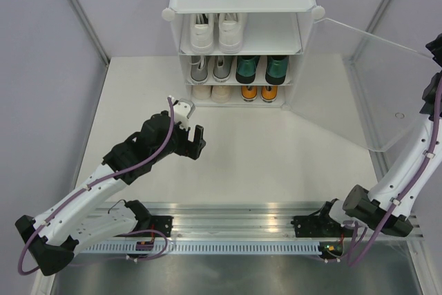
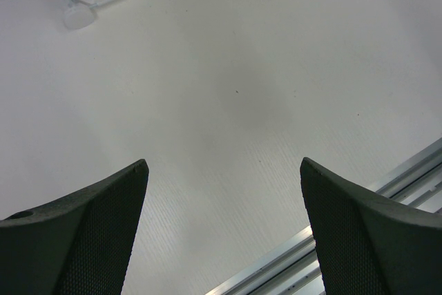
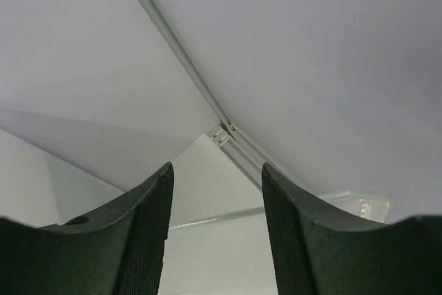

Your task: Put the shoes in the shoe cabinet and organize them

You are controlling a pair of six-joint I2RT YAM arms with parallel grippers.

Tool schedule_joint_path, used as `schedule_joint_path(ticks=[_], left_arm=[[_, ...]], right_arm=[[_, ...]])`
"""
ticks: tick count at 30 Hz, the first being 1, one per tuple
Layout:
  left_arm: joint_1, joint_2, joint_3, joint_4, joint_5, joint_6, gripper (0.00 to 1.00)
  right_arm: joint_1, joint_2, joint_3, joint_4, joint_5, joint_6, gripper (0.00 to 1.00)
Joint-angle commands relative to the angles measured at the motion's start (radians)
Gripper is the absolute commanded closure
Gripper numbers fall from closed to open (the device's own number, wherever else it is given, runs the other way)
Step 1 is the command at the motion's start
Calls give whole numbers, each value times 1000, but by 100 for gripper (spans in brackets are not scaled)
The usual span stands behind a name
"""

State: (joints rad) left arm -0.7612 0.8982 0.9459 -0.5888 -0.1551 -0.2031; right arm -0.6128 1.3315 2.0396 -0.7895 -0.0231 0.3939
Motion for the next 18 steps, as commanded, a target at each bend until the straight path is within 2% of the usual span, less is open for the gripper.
schedule_joint_path(ticks=[1, 10, 18], left_arm=[[-1, 1, -2, 18, -8, 13, 7], [-1, 25, -2, 20, -18, 16, 7], [0, 28, -2, 20, -24, 18, 7]], right_arm=[[-7, 50, 53, -1, 89, -7, 42], [-25, 164, 57, -16, 126, -55, 46], [-25, 138, 34, -47, 101, -70, 47]])
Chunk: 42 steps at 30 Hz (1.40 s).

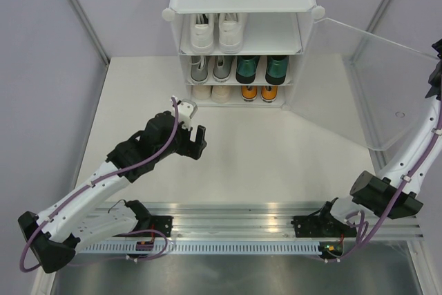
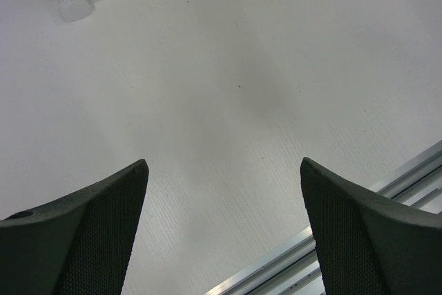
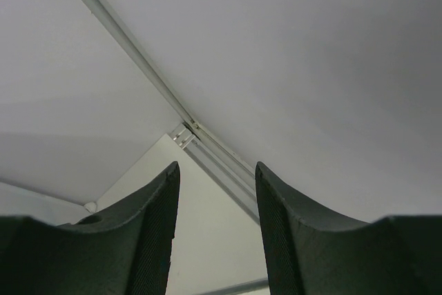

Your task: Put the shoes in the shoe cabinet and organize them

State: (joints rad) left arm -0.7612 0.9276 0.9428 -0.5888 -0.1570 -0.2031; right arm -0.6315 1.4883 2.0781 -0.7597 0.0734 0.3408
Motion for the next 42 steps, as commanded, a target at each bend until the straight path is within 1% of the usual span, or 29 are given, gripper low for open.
schedule_joint_path(ticks=[1, 5, 8, 9, 12, 15, 19, 23, 25, 29, 32, 35, 36, 38, 39, 42], left_arm=[[-1, -1, 1, 21, -22, 18, 7], [-1, -1, 1, 21, -19, 18, 7], [-1, -1, 1, 20, -13, 16, 7], [-1, -1, 1, 20, -10, 16, 7], [0, -3, 2, 21, -4, 14, 7], [-1, -3, 2, 20, -1, 13, 7], [0, -3, 5, 20, 10, 11, 7], [-1, -10, 4, 21, 17, 10, 8], [0, -13, 2, 20, 16, 11, 8], [0, -19, 2, 20, 16, 11, 8], [-1, -23, 1, 21, 13, 11, 8], [-3, -23, 1, 20, 10, 13, 8], [-3, -23, 1, 21, 10, 13, 7], [-3, -23, 1, 21, 10, 13, 8], [-3, -21, -1, 20, 8, 13, 8], [-3, -23, -1, 20, 5, 14, 7]], right_arm=[[-8, -35, -22, -84, 5, -19, 47], [-8, -68, -84, -102, -14, -26, 47], [-8, -83, -137, -128, -70, -19, 48], [-7, -89, -171, -132, -122, -17, 48], [-8, -126, -231, -132, -188, -5, 49], [-8, -172, -269, -132, -231, 21, 49], [-8, -223, -286, -141, -390, 59, 49], [-8, -250, -300, -145, -402, 66, 49], [-7, -258, -303, -139, -444, 82, 49], [-7, -283, -325, -95, -591, 127, 49], [-8, -304, -325, -63, -627, 136, 49], [-7, -336, -297, -20, -568, 124, 46], [-8, -348, -287, -10, -491, 115, 45], [-7, -350, -247, -6, -410, 98, 40], [-8, -341, -233, -6, -320, 92, 38], [-8, -306, -196, -9, -201, 87, 37]])
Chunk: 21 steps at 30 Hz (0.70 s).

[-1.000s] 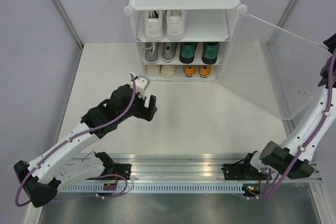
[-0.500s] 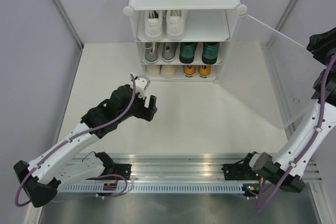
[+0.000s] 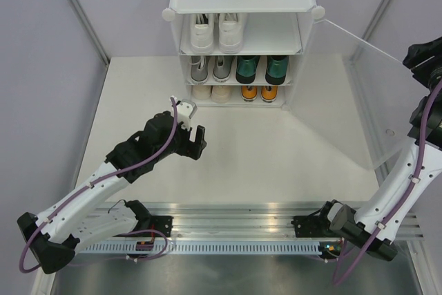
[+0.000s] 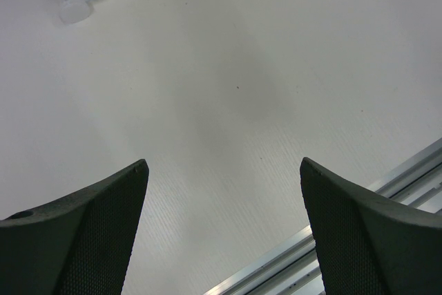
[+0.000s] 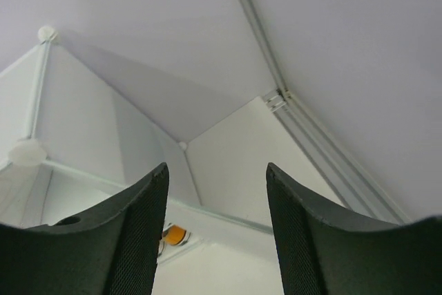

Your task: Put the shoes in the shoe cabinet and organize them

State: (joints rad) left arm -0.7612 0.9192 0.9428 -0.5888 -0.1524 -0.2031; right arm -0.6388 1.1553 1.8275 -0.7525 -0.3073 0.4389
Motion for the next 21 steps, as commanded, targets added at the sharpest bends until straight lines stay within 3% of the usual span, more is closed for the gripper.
schedule_joint_path(ticks=[1, 10, 14, 21], left_arm=[[-3, -14, -1, 21, -1, 14, 8], [-1, -2, -1, 21, -7, 19, 7], [-3, 4, -1, 20, -6, 21, 7], [-1, 10, -1, 20, -4, 21, 7]], right_arm=[[-1, 40, 62, -16, 224, -14, 37], [-1, 139, 69, 68, 321, -25, 36], [-2, 142, -37, 171, 309, -20, 36], [-2, 120, -143, 197, 275, -22, 36]])
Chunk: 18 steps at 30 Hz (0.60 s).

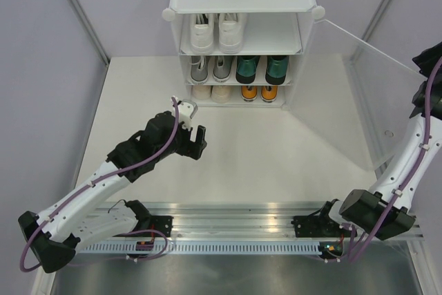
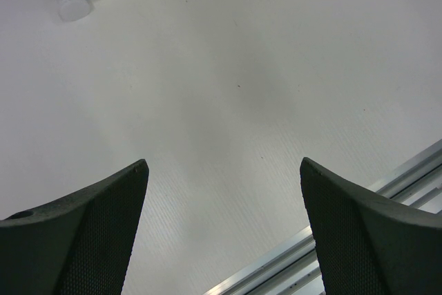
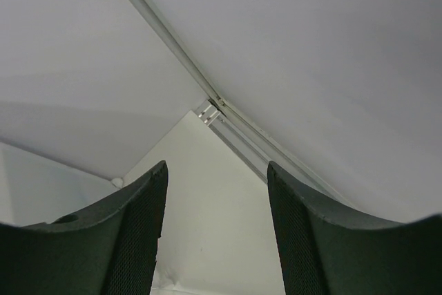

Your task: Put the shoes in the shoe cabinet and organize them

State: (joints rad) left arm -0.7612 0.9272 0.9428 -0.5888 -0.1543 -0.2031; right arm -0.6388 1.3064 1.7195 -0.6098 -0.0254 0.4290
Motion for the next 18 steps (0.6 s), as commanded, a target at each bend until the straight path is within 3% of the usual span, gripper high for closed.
schedule_joint_path(ticks=[1, 9, 18], left_arm=[[-3, 4, -1, 21, -1, 21, 7], [-3, 2, 1, 20, 13, 19, 7], [-3, -10, 4, 20, 22, 18, 8]], right_arm=[[-2, -53, -69, 54, -8, -9, 36], [-2, -203, -257, 24, -91, 27, 37], [-1, -288, -241, -114, -313, 106, 36]])
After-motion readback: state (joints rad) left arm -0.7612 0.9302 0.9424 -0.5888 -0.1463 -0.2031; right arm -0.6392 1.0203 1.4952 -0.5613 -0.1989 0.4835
